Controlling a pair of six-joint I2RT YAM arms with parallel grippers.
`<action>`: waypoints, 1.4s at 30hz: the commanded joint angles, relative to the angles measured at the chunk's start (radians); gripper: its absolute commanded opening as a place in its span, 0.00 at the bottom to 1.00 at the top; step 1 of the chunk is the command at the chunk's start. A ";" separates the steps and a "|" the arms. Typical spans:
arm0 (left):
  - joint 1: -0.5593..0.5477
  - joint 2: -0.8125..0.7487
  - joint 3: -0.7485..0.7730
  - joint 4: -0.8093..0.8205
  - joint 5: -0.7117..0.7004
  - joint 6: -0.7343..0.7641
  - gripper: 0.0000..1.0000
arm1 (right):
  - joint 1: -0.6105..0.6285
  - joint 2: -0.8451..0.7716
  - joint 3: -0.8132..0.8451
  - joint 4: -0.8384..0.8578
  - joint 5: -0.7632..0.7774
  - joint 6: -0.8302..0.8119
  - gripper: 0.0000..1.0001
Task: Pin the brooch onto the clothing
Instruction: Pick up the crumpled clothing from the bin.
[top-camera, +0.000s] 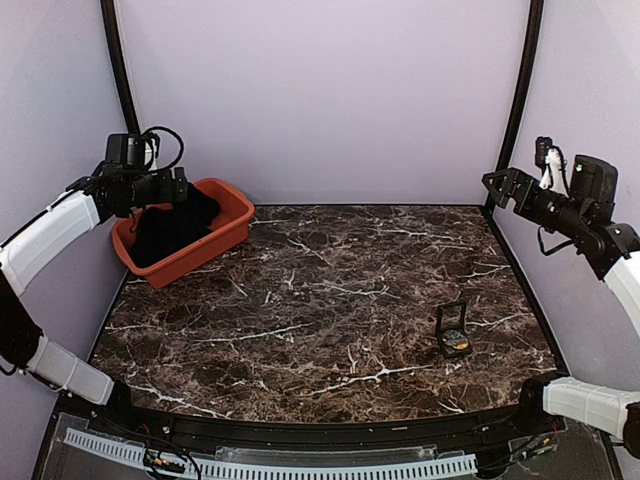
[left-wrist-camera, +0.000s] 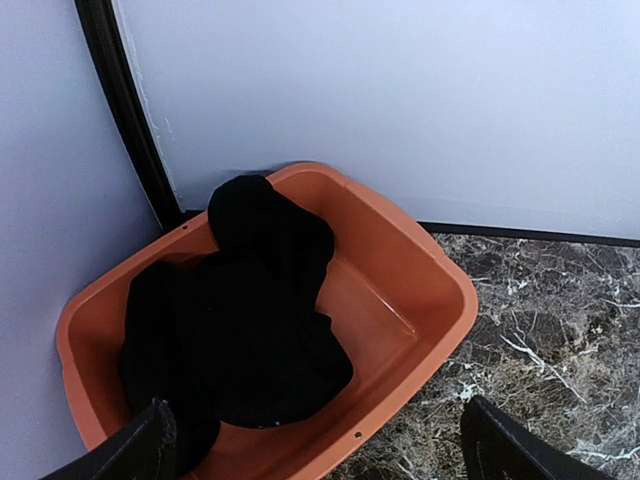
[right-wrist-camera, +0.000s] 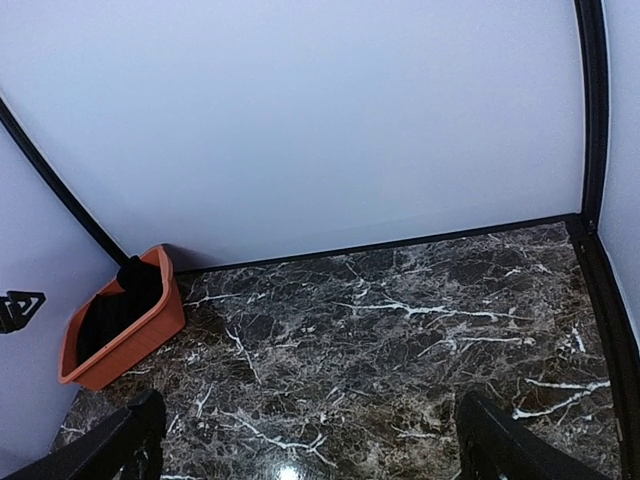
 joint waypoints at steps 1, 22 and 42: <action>0.019 0.118 0.112 -0.071 0.022 0.010 0.99 | -0.006 0.004 -0.014 0.037 0.002 0.009 0.99; 0.233 0.685 0.393 -0.048 0.080 -0.207 0.99 | -0.002 -0.054 -0.071 0.054 -0.065 0.033 0.99; 0.235 0.788 0.491 -0.044 0.116 -0.178 0.02 | 0.008 0.069 -0.083 -0.058 -0.045 0.004 0.99</action>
